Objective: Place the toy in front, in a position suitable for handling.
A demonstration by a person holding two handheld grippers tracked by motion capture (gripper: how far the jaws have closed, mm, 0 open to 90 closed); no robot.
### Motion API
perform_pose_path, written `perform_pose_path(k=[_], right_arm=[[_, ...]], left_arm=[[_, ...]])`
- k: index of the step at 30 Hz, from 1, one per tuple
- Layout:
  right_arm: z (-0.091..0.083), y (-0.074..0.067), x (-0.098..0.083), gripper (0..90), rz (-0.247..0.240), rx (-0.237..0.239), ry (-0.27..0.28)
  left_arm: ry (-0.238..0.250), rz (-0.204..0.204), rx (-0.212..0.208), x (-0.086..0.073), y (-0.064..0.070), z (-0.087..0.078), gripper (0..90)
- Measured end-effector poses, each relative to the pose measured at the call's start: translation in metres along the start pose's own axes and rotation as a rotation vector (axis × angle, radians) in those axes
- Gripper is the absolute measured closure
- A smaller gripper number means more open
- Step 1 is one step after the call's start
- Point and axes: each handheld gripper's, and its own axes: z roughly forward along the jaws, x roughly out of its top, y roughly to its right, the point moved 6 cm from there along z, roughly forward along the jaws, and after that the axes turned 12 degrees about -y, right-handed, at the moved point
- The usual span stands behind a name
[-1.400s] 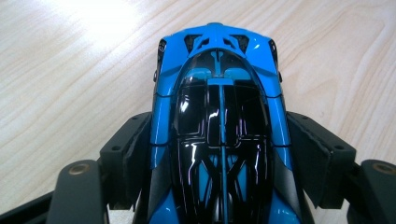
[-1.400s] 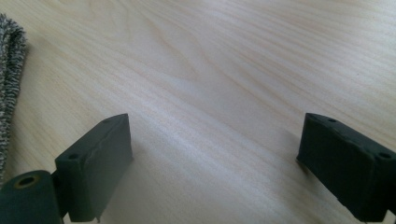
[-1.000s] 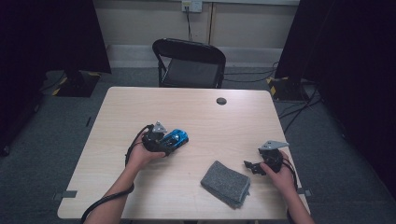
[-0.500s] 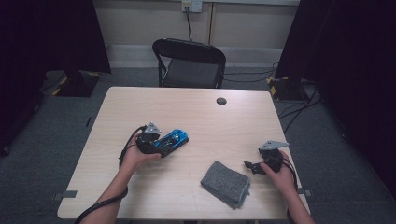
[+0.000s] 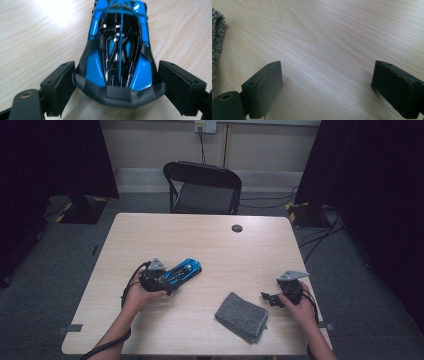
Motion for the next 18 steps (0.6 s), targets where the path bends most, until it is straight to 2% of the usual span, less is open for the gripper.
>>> perform_pose_path(k=[1,2,6,11,18], right_arm=[[0.0000,0.0000,0.0000,9.0,0.000,0.001,0.001],[0.0000,0.0000,0.0000,9.0,0.000,0.000,0.000],[0.0000,0.0000,0.0000,9.0,0.000,0.000,0.000],[0.0001,-0.0001,0.0000,9.0,0.001,-0.001,0.001],[0.0004,-0.0006,0.0004,8.4,0.009,0.000,0.001]], left_arm=[[0.001,0.010,0.014,-0.0006,-0.0018,0.0001,17.3],[0.006,0.000,0.003,-0.0007,-0.0015,0.0009,17.4],[0.023,-0.003,0.015,-0.0006,-0.0016,0.0032,18.3],[0.026,0.044,0.039,0.0000,0.0004,0.0047,22.9],[0.027,0.040,0.035,0.0000,0.0016,0.0049,23.5]])
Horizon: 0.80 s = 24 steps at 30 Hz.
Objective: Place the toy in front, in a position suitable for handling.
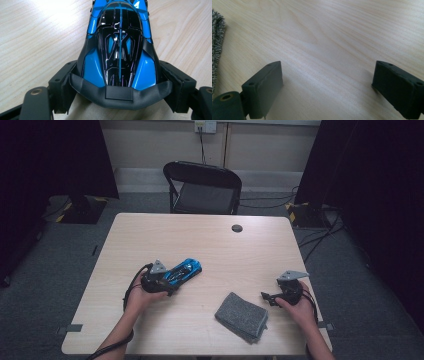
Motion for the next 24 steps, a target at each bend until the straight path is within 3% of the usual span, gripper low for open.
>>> perform_pose_path(k=[14,24], right_arm=[[-0.007,-0.007,0.003,19.6,-0.003,0.019,0.010],[-0.025,-0.037,0.013,21.6,-0.049,0.104,0.049]], left_arm=[[0.001,0.001,-0.002,0.000,0.000,0.000,23.6],[0.001,0.002,-0.004,0.000,0.000,0.000,23.8]])
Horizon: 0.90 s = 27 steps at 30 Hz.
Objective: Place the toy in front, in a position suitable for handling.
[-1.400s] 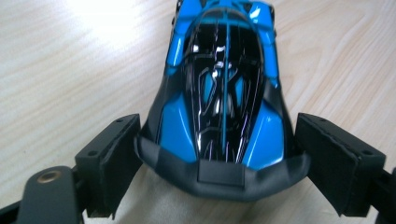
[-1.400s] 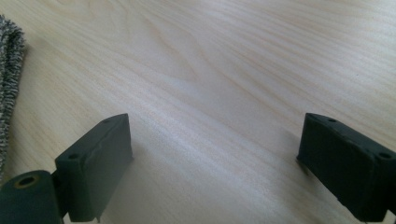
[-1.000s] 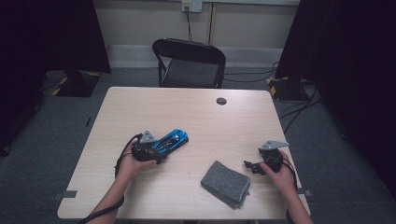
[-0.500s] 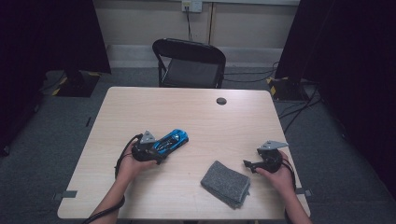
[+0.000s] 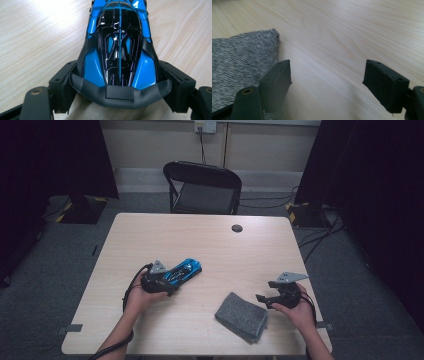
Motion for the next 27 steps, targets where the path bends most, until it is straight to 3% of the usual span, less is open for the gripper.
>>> perform_pose_path(k=[5,12,20,23,26,27], right_arm=[[-0.007,-0.015,0.004,22.1,-0.011,0.042,0.022],[-0.004,-0.032,0.000,24.1,-0.041,0.082,0.001],[-0.005,-0.057,0.002,30.9,-0.113,0.106,-0.009],[-0.003,-0.064,0.001,35.3,-0.121,0.146,-0.011],[0.000,-0.067,-0.001,36.6,-0.159,0.116,-0.055],[0.000,-0.069,-0.002,37.4,-0.157,0.129,-0.056]], left_arm=[[0.000,0.001,0.000,0.000,0.000,0.000,23.8],[0.001,0.005,-0.004,0.000,0.000,0.000,24.0],[0.001,0.005,-0.004,0.000,0.000,0.000,24.1],[0.001,0.005,-0.004,0.000,0.000,0.000,24.1],[0.001,0.008,-0.004,0.000,0.000,0.000,24.1],[0.001,0.008,-0.005,0.000,0.000,0.000,24.1]])
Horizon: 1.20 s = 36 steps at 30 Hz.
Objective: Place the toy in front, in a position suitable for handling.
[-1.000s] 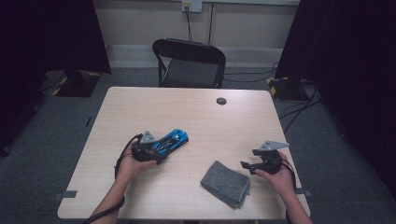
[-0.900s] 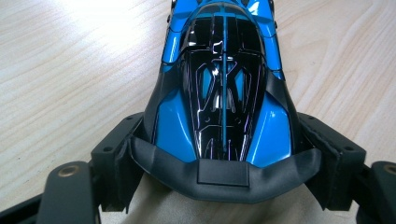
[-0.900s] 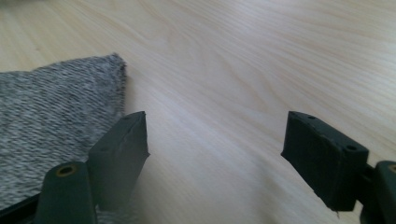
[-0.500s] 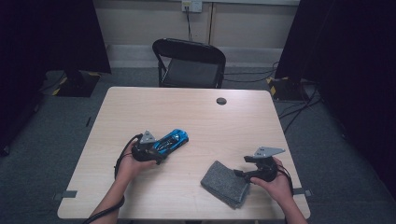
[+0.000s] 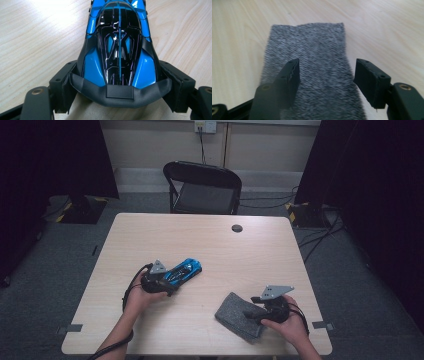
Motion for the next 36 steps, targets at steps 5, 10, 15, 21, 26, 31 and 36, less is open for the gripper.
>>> perform_pose_path(k=[5,10,15,21,26,31,36], right_arm=[[0.003,-0.006,-0.002,41.5,-0.017,0.034,-0.023],[0.012,-0.007,-0.007,41.9,-0.030,0.020,-0.072],[0.015,-0.008,-0.008,47.6,-0.036,-0.005,-0.092],[0.016,-0.004,-0.006,59.3,-0.024,-0.021,-0.086],[0.017,0.003,-0.004,66.4,0.002,-0.019,-0.080],[0.020,0.013,0.002,68.3,0.019,-0.051,-0.065],[0.022,0.022,0.005,65.5,0.050,-0.064,-0.051]], left_arm=[[0.000,0.000,0.000,0.000,0.000,0.000,24.1],[-0.001,0.001,0.002,0.000,0.000,0.000,24.2],[-0.001,0.001,0.002,0.000,0.000,0.000,24.2],[0.000,0.001,0.002,0.000,0.000,0.000,24.2],[0.002,0.002,0.002,0.000,0.000,0.000,24.2],[0.000,0.002,0.002,0.000,0.000,0.000,24.2],[0.000,0.002,0.002,0.000,0.000,0.000,24.2]])
